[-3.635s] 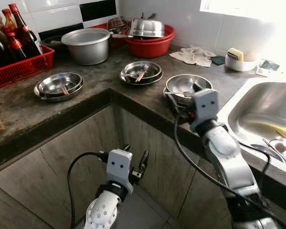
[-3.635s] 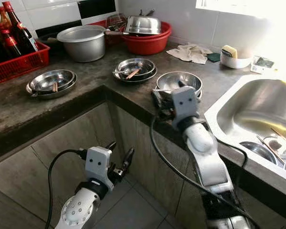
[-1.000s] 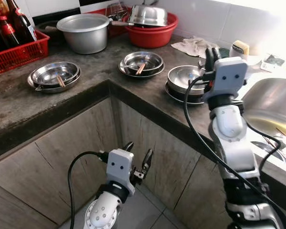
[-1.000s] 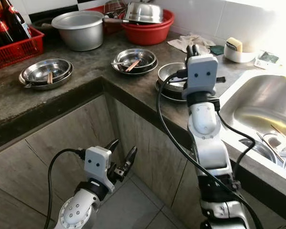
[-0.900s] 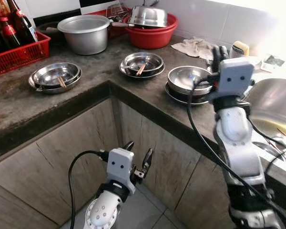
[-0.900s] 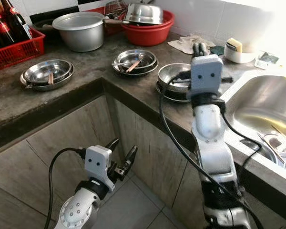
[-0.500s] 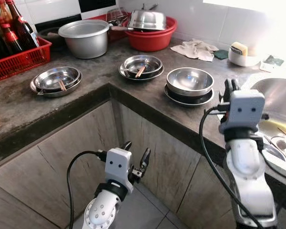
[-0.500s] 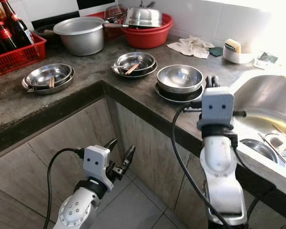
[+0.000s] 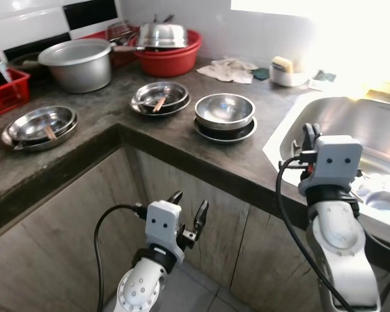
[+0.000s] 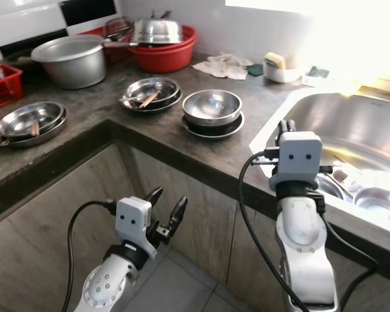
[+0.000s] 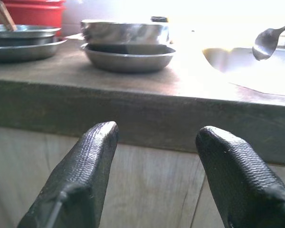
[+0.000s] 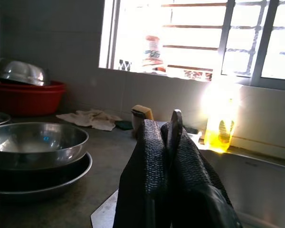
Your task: Kitchen organization
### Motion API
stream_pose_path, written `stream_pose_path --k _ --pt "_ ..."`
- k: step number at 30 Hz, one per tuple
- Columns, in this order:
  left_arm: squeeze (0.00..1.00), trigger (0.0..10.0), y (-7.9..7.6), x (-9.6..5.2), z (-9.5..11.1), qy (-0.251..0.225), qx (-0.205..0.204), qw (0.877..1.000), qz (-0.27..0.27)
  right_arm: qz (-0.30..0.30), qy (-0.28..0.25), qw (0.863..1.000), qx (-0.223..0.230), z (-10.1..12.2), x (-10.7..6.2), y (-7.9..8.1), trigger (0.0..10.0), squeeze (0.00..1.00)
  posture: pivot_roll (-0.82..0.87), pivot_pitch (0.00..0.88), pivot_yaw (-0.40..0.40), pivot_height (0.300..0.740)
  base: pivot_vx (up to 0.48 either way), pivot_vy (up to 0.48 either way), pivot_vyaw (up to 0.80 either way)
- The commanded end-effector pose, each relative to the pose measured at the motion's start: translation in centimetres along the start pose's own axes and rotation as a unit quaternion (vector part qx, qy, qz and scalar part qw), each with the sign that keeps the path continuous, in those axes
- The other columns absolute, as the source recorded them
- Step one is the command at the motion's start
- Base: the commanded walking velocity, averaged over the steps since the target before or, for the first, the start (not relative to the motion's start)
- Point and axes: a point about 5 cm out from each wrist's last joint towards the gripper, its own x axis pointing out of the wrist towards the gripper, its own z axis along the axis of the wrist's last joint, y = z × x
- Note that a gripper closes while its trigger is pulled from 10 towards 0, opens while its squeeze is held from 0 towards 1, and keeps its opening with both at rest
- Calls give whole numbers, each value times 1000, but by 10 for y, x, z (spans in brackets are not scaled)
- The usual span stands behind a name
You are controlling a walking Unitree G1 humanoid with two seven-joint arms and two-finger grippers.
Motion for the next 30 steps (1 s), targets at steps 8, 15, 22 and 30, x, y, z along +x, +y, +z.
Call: stream_pose_path --k 8,15,22,30 --pt "0 10000 1 -2 -5 13 17 1000 -15 10 -1 1000 4 2 -1 8 10000 0 15 45 -1 740 0 323 -788" --pt "0 10000 -3 -2 -8 19 28 999 -29 12 -2 1000 -2 0 0 11 10000 0 15 40 6 740 81 -102 -785" --pt "0 10000 -1 -3 -9 25 31 999 -21 16 -16 1000 1 7 8 13 10000 0 20 38 4 740 280 -387 -786" --pt "0 10000 -1 -3 -7 23 34 999 -19 29 -8 1000 10 3 13 16 10000 0 26 51 4 740 39 -45 -544"
